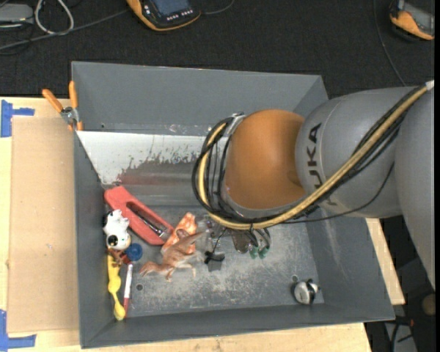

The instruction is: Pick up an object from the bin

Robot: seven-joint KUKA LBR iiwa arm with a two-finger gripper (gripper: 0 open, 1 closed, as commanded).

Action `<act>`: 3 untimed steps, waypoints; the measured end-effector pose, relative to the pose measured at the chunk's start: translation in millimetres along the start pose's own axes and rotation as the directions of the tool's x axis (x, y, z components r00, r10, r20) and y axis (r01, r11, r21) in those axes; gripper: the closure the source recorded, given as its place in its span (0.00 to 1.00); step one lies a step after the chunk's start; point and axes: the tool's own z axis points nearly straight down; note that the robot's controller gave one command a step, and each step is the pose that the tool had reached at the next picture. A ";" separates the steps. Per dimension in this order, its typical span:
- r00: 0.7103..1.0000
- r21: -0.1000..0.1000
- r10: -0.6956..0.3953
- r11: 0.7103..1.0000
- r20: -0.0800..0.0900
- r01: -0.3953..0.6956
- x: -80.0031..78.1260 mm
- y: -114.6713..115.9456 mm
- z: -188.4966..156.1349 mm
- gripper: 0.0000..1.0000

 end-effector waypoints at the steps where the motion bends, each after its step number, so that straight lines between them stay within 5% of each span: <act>1: 0.998 -0.002 0.058 0.998 0.009 -0.058 0.3 -1.7 -31.0 1.00; 2: 1.000 -0.002 0.025 1.000 0.010 -0.025 -14.5 -2.4 26.7 1.00; 3: 0.986 -0.004 0.165 0.986 0.009 -0.165 -16.9 -4.6 65.7 1.00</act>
Offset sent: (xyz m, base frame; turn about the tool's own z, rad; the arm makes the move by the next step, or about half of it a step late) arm 0.0170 -0.0018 -0.0342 0.0199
